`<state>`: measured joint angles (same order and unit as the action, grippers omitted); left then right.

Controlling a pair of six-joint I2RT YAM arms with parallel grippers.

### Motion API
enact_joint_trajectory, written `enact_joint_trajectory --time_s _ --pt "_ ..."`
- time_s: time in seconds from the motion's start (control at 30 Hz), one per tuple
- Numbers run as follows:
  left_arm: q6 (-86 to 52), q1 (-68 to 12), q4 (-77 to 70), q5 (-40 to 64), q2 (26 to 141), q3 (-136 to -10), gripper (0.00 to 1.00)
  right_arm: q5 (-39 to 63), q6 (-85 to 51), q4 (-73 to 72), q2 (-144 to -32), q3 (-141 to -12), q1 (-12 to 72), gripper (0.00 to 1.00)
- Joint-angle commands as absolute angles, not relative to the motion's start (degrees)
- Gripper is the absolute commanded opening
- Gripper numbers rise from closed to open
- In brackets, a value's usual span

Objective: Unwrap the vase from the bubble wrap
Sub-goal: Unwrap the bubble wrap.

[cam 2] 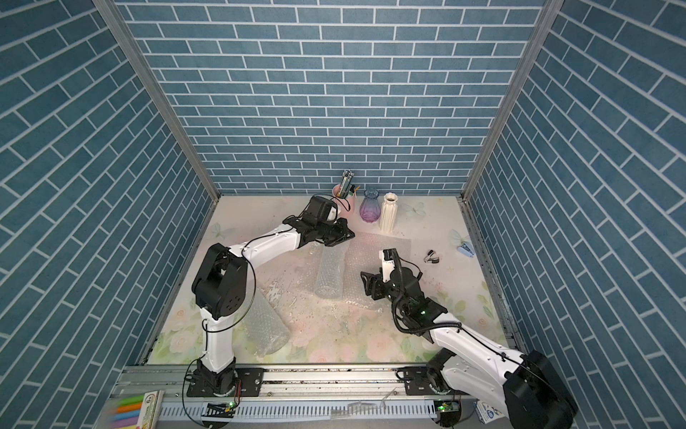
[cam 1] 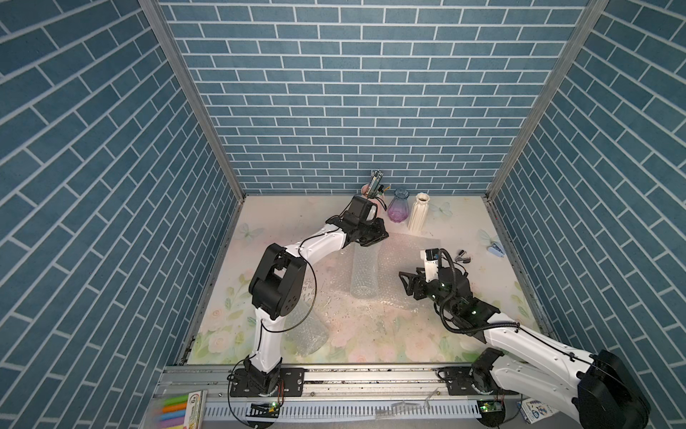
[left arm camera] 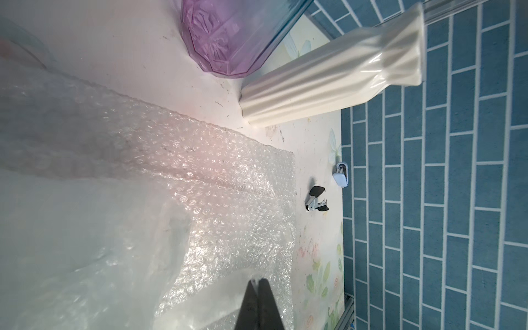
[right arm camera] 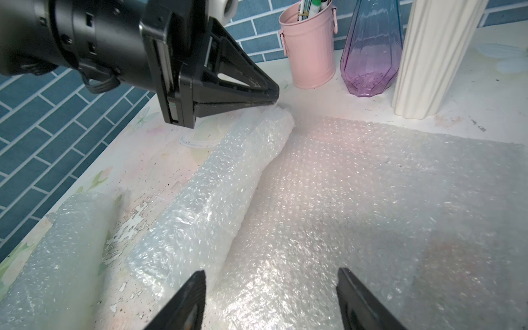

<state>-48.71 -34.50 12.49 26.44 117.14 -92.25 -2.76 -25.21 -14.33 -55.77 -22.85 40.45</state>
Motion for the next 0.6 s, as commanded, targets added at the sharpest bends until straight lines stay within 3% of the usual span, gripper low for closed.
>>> enact_joint_trajectory --time_s 0.0,0.33,0.57 --pt "-46.2 -35.7 17.2 25.7 119.9 -95.3 0.07 -5.4 -25.6 -13.1 -53.4 -22.2 40.5 0.73" --pt "-45.2 -39.4 21.1 24.5 125.9 -102.8 0.13 -7.0 -26.0 -12.5 -48.8 -20.7 40.5 0.73" --pt "-44.2 -40.3 24.0 24.3 127.9 -107.3 0.35 -8.2 -26.3 -12.1 -46.6 -19.8 40.5 0.73"
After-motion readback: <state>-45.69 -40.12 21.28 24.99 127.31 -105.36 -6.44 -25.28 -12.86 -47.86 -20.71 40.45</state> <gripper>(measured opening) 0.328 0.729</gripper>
